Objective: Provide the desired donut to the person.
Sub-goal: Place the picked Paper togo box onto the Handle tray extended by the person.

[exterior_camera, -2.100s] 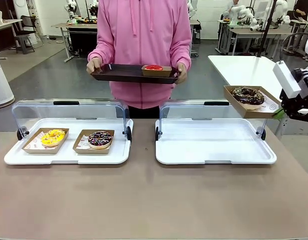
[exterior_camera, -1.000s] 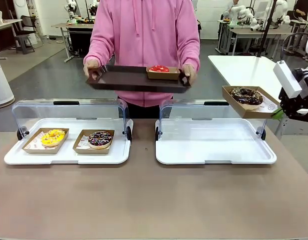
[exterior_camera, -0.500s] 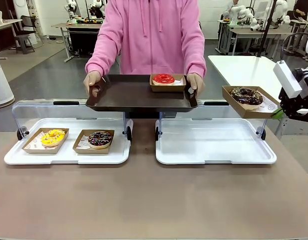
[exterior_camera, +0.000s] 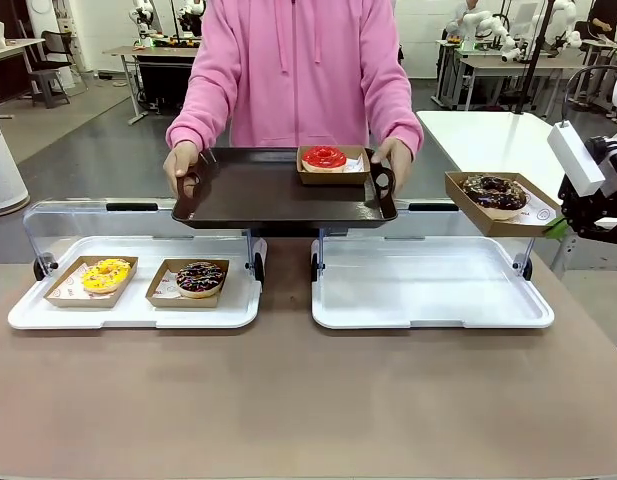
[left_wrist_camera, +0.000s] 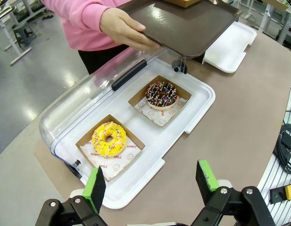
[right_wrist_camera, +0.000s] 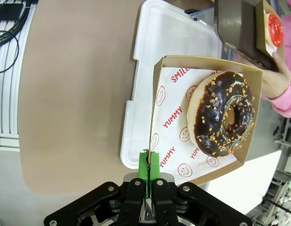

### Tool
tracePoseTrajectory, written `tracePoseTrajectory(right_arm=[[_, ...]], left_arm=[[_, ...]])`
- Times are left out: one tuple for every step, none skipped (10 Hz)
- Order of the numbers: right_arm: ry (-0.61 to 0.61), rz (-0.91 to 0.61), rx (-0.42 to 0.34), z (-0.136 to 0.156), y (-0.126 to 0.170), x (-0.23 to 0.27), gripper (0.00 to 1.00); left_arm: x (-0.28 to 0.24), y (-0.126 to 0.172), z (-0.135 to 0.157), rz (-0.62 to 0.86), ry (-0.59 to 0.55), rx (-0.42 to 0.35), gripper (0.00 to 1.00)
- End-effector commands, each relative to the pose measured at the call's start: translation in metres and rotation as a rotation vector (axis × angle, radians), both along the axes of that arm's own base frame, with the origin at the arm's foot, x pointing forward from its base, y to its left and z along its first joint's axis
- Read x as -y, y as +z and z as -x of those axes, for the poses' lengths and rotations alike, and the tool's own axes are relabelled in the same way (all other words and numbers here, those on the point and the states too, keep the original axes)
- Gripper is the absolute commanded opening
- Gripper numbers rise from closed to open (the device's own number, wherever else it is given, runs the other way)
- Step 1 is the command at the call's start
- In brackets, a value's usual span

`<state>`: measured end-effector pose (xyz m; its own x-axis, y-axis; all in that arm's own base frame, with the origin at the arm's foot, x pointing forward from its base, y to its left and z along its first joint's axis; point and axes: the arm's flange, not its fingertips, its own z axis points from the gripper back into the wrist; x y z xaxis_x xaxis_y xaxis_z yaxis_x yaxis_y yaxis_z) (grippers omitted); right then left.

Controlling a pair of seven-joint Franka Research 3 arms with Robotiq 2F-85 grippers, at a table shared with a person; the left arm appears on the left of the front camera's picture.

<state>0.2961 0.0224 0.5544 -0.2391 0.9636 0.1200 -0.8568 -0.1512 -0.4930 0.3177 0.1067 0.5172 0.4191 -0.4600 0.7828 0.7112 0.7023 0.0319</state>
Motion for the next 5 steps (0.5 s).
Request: tracePoseTrajectory(right_arm=[[0.003, 0.019, 0.018, -0.002, 0.0, 0.003, 0.0], [0.003, 0.019, 0.018, -0.002, 0.0, 0.003, 0.0], [0.003, 0.019, 0.018, -0.002, 0.0, 0.003, 0.0], [0.0, 0.0, 0.0, 0.0, 0.0, 0.0, 0.02], [-0.006, 0.024, -0.053, -0.013, 0.036, -0.032, 0.02]], left_arm=[[0.0, 0.001, 0.0, 0.018, 0.007, -0.007, 1.0], [0.0, 0.001, 0.0, 0.018, 0.007, -0.007, 1.0], [0.0, 0.001, 0.0, 0.018, 0.007, -0.007, 1.0], [0.0, 0.001, 0.0, 0.018, 0.007, -0.007, 1.0], [0.0, 0.001, 0.0, 0.018, 0.007, -0.007, 1.0]])
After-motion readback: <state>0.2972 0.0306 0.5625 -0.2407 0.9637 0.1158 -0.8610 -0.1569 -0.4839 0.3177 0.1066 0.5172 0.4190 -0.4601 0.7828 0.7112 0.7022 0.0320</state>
